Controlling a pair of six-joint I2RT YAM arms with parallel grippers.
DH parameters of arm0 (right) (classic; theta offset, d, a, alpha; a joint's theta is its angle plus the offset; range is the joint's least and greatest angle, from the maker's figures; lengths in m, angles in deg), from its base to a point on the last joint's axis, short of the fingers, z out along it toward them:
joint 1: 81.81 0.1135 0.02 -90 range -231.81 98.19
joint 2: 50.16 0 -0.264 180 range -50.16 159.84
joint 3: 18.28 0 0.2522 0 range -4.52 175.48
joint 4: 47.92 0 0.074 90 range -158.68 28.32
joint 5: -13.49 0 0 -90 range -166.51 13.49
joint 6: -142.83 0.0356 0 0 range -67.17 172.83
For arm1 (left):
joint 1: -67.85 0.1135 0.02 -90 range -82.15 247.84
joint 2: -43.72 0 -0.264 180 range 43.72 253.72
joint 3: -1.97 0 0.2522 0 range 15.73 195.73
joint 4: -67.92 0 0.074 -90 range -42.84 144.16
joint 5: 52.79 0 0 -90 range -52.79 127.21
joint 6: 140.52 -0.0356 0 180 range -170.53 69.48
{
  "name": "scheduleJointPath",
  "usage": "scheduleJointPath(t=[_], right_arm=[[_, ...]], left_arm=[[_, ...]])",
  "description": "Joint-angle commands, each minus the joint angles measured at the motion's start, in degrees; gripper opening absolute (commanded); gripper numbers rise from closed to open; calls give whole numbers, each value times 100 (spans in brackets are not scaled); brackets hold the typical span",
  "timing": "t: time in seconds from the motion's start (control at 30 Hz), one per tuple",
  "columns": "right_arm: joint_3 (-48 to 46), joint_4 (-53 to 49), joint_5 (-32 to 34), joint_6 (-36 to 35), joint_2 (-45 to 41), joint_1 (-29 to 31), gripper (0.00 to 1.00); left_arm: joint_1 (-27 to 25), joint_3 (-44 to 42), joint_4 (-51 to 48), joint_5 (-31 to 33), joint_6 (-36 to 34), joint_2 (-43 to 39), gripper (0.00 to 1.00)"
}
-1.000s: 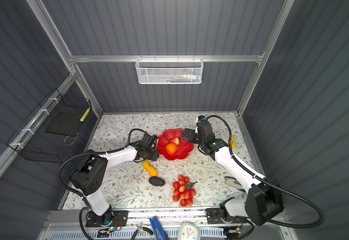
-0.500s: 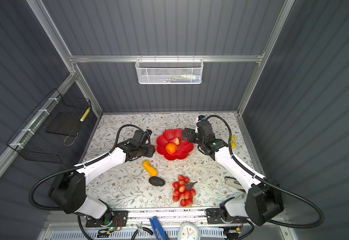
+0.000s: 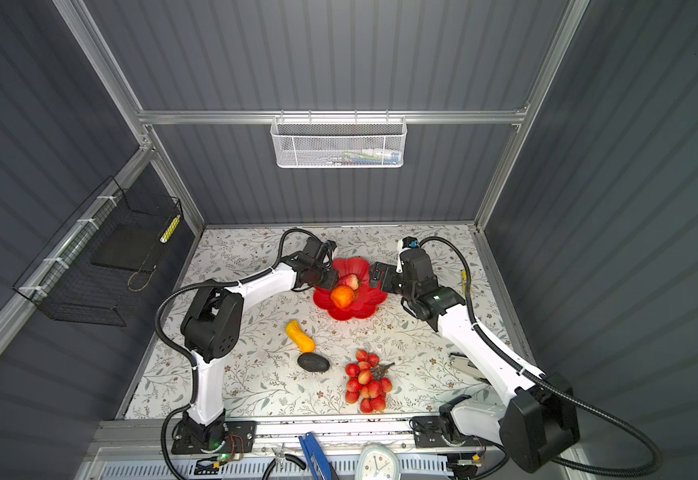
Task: Place and organize the fake fruits in the fruit bowl
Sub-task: 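Grasp the small orange with the left gripper and place it in the bowl, then reach the right gripper to the dark avocado and grasp it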
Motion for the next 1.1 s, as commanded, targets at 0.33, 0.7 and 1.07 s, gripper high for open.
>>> scheduleJointPath(t=[0.33,0.7,1.07], right_arm=[[142,-618,-181,-713,-61,-18,99],[601,-1205,-840,-1946,872,1608,95],[798,-1541,-914,-2340,2183,3634,88]], left_arm=[[-24,-301,368,171,299,-1039,83],[677,-2879,1525,2065,1399,-3521,99],[1429,-4755,1195,2605,2316,-5203,100]])
